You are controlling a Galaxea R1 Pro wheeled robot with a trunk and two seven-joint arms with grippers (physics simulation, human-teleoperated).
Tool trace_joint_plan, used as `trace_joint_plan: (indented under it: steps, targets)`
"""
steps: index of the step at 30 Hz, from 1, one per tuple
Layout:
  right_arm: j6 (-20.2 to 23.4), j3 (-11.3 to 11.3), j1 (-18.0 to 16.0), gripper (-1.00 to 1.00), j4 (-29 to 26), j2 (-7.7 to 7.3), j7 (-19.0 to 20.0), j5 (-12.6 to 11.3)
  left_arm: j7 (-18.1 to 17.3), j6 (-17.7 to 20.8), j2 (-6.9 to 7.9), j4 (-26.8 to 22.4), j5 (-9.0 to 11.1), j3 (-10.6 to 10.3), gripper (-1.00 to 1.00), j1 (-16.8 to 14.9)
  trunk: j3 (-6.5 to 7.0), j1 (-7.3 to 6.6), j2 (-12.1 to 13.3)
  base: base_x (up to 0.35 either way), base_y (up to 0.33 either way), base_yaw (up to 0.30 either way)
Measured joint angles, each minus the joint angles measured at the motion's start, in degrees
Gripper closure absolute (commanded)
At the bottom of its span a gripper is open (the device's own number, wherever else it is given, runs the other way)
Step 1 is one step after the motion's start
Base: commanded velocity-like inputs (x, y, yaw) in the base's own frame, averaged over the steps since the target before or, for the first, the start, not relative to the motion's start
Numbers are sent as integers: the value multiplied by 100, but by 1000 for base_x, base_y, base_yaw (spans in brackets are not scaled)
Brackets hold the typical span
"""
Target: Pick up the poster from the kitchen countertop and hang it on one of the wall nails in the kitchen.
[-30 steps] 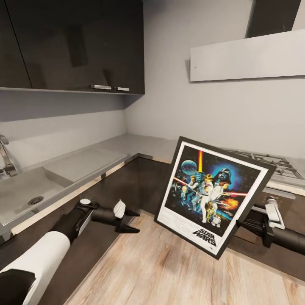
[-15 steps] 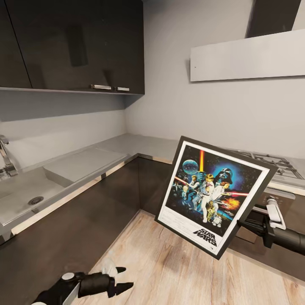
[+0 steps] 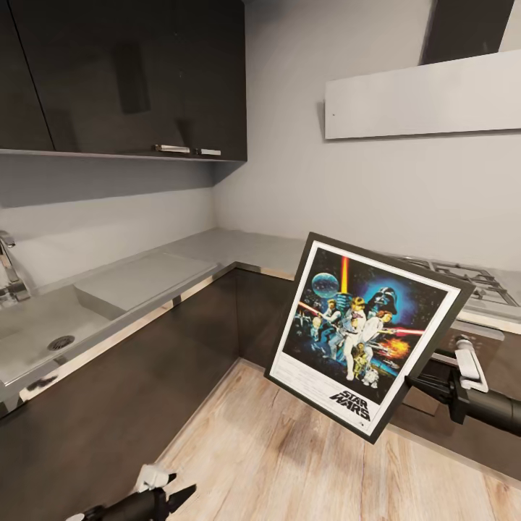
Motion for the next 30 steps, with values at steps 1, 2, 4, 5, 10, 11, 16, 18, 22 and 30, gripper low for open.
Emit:
trace_joint_plan:
  steps: [1, 2, 4, 5, 10, 11, 16, 18, 22, 30]
  targets:
    - [0, 0, -1, 100, 1, 0, 0, 1, 10, -28, 21, 27, 57, -1, -100, 1, 0, 0, 0, 0, 0, 0]
    - [0, 0, -2, 100, 4, 0, -1, 1, 18, -51, 37, 48, 102, -3, -100, 4, 0, 0, 0, 0, 0, 0]
    - [0, 0, -4, 100, 9, 0, -1, 2, 33, -93, 70, 90, 185, -9, -100, 37, 0, 0, 0, 0, 0, 0]
    - [0, 0, -5, 100, 12, 0, -2, 2, 34, -103, 78, 99, 205, -8, -100, 52, 0, 0, 0, 0, 0, 0]
    - [-2, 0, -4, 100, 27, 0, -2, 3, 41, -117, 124, 128, 260, -22, -100, 216, 0, 0, 0, 0, 0, 0]
    - [-3, 0, -4, 100, 29, 0, -2, 3, 44, -116, 135, 131, 265, -18, -100, 273, 0, 0, 0, 0, 0, 0]
    - [-6, 0, -2, 100, 32, 2, -10, 3, 22, -132, 362, 141, 280, -11, -100, 604, 0, 0, 0, 0, 0, 0]
    - [-8, 0, -2, 100, 32, 5, -17, 4, 40, -131, 394, 142, 281, -12, -100, 687, -9, 0, 0, 0, 0, 0]
    - [-4, 0, -4, 100, 25, 7, -28, 3, 62, -107, 467, 143, 288, 0, -100, 733, -38, 0, 0, 0, 0, 0]
    - [0, 13, -2, 100, 23, 43, -54, 4, 79, -94, 496, 143, 291, -5, -100, 745, -58, -65, 119, 0, 0, 0]
